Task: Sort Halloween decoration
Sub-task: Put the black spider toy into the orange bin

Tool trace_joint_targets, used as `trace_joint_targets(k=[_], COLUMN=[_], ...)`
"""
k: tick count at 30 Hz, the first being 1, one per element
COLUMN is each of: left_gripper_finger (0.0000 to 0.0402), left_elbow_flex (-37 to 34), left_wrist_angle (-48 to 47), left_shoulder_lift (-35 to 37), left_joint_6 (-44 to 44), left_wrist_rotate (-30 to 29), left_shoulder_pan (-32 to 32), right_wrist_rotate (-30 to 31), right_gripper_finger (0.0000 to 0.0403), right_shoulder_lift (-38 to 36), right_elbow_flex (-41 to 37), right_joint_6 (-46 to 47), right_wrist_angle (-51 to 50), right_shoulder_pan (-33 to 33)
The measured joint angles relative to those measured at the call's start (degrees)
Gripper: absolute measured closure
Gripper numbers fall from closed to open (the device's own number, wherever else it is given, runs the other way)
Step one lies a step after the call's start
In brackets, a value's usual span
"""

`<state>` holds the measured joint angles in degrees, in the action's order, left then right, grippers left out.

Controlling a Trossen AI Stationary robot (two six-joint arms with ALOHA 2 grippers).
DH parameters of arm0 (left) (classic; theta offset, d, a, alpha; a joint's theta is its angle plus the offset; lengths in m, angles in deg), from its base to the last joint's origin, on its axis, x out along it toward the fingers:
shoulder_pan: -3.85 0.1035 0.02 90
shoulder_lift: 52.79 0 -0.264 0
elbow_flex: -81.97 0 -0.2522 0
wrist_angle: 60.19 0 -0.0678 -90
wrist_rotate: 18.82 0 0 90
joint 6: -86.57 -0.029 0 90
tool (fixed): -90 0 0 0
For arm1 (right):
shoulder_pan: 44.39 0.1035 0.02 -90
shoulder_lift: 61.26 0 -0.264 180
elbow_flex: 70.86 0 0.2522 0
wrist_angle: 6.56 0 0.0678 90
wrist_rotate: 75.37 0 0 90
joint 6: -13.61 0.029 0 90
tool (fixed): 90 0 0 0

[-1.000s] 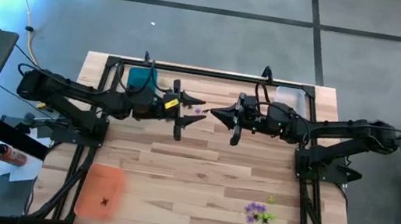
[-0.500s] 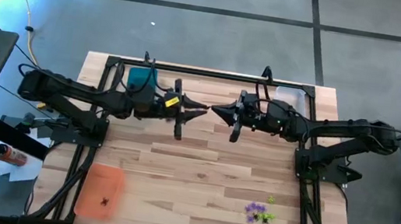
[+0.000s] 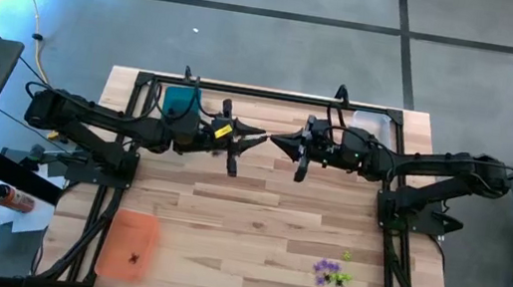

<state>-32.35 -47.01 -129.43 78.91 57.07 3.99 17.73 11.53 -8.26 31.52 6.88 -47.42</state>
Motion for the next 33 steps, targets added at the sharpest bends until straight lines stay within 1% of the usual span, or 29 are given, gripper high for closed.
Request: trace_joint_targets(k=[3, 6, 9, 13, 16, 21, 23, 25, 27, 28, 30, 33], left_gripper_finger=[0.0313, 0.0316, 0.0339, 0.0389, 0.0393, 0.0399, 0.04, 0.04, 0.0401, 0.0401, 0.0401, 0.0401], left_elbow_flex=[0.0, 0.0, 0.0, 0.0, 0.0, 0.0, 0.0, 0.1, -0.1, 0.0, 0.0, 0.0], left_wrist_angle=[0.0, 0.0, 0.0, -0.1, -0.1, -0.8, -3.0, -4.7, -9.0, -9.8, -14.3, -22.7], left_shoulder_lift=[0.0, 0.0, 0.0, 0.0, 0.0, 0.0, 0.7, 1.3, 2.6, 3.0, 4.8, 8.0], left_joint_6=[0.0, 0.0, 0.1, 2.7, 5.6, 6.0, 6.0, 6.0, 6.0, 6.0, 6.9, 9.9], left_wrist_rotate=[0.0, 0.1, 1.1, 2.0, 3.6, 5.0, 4.9, 4.7, 4.7, 4.7, 4.7, 6.5], left_shoulder_pan=[0.0, 0.0, 0.0, 0.4, 1.6, 2.8, 3.3, 3.7, 4.1, 4.3, 4.4, 3.5], right_wrist_rotate=[0.0, 0.0, -0.4, -0.4, -0.4, 0.1, 1.0, 1.5, 3.0, 4.1, 6.1, 6.3], right_gripper_finger=[0.0403, 0.0403, 0.0403, 0.0403, 0.0403, 0.0397, 0.0382, 0.0356, 0.0321, 0.0301, 0.0261, 0.0211], right_shoulder_lift=[0.0, 0.0, 0.0, 0.0, 0.0, 0.0, -0.5, -1.5, -3.0, -3.7, -5.7, -8.0], right_elbow_flex=[0.0, 0.0, 0.0, 0.0, 0.0, 0.0, 0.0, 0.0, 0.0, 0.0, 0.0, 0.0], right_joint_6=[0.0, 0.0, 0.0, 0.0, 0.0, 0.1, 1.1, 2.7, 3.9, 4.0, 3.5, 2.0], right_wrist_angle=[0.0, 0.0, 0.0, 0.0, 0.0, -0.6, -2.3, -4.8, -9.0, -10.9, -15.1, -20.2], right_shoulder_pan=[0.0, 0.0, 0.0, 0.0, 0.0, 0.0, -0.2, -1.0, -1.9, -2.3, -3.0, -4.1])
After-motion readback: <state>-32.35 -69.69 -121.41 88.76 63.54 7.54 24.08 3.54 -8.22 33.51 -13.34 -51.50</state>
